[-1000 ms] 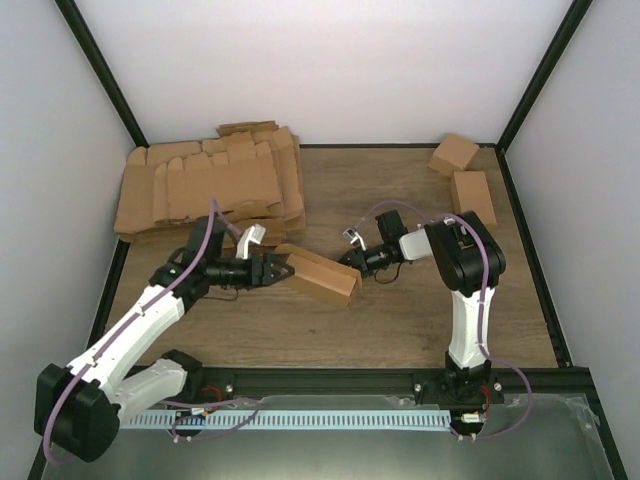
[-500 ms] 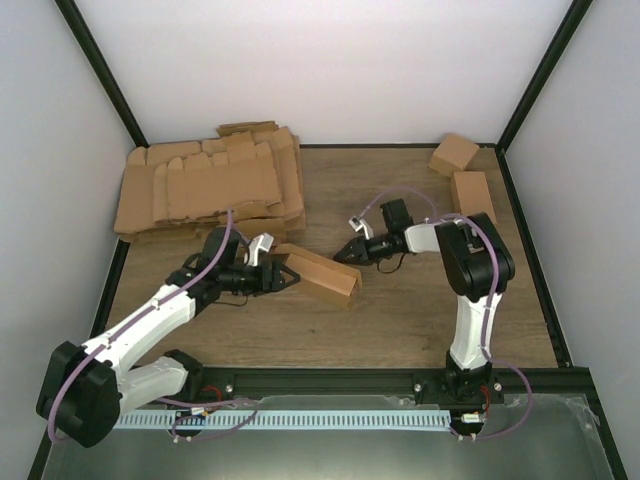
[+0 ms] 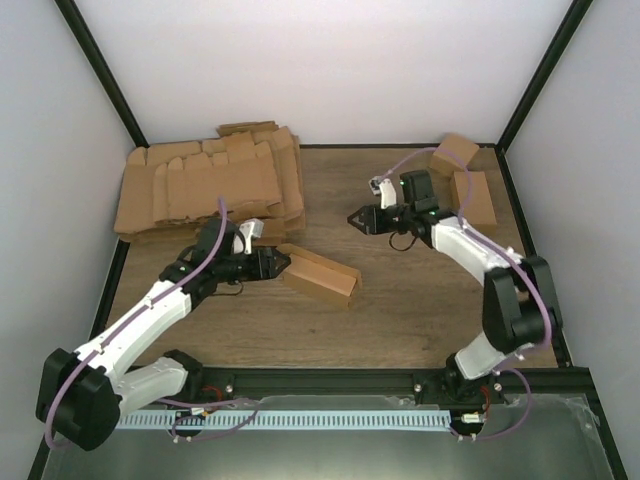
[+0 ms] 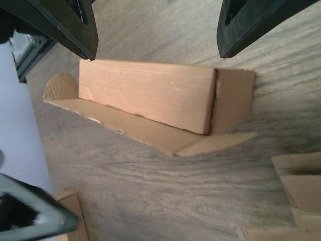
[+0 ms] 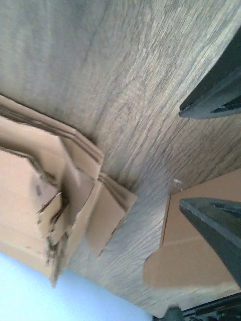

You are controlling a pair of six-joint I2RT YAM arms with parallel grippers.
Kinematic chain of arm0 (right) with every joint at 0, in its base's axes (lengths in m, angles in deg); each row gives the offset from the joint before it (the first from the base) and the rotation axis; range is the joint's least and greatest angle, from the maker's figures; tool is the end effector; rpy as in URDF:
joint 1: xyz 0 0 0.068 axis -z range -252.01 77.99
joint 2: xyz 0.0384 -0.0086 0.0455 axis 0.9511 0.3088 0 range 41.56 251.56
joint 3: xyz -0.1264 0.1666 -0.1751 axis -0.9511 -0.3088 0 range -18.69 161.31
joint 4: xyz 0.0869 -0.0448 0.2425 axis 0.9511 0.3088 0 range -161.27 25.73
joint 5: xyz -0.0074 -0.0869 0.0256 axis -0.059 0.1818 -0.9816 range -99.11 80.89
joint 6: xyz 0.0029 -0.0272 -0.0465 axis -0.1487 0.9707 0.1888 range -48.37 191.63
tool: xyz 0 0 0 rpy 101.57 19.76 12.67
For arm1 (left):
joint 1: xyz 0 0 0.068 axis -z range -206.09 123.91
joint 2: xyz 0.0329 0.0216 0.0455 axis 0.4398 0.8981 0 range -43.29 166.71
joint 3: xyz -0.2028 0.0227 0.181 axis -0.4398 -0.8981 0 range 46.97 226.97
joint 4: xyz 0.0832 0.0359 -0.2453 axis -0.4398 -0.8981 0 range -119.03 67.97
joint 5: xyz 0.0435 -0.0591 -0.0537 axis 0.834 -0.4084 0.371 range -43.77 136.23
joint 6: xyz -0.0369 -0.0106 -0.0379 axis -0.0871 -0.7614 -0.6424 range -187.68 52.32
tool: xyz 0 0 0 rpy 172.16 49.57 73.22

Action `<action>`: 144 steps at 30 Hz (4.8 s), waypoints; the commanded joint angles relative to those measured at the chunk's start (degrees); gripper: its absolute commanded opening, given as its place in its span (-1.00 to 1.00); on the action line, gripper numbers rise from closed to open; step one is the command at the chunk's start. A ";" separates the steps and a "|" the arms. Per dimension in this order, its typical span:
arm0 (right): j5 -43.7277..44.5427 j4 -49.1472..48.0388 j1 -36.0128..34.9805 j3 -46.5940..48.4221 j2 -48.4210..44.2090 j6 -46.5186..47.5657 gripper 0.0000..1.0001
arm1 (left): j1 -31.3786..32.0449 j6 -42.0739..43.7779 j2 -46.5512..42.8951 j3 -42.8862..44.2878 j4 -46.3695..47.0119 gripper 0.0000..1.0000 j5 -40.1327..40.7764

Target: Fold the paper box

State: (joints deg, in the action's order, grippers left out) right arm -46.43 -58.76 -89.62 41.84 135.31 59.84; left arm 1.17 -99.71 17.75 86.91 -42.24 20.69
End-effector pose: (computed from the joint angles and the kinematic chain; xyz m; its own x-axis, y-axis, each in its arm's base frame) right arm 0.3238 0.1254 0.2196 -0.7997 -0.0834 -0.5946 -0.4909 0.6609 0.5676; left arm 0.1905 -0.1155 0.2422 -0.8694 -0.0904 -0.4859 0.2832 0.7145 -0.6397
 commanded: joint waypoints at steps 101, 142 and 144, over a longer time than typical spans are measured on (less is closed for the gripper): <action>31.02 5.43 -22.03 -24.50 -32.85 -30.67 -0.22 | 5.83 -11.05 5.21 -11.10 20.72 -0.06 6.47; 29.97 6.92 -22.08 -20.69 -28.80 -19.18 0.42 | 4.55 18.39 16.85 15.02 -9.36 0.05 14.10; 30.29 6.60 -22.06 -21.05 -28.59 -19.37 0.36 | 4.55 18.42 17.17 15.11 -9.83 -0.08 13.88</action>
State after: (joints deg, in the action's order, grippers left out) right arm -16.97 -50.23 -111.21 19.13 106.59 40.75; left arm 5.76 -83.38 34.01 100.59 -51.07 35.20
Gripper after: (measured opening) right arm 0.703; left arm 0.516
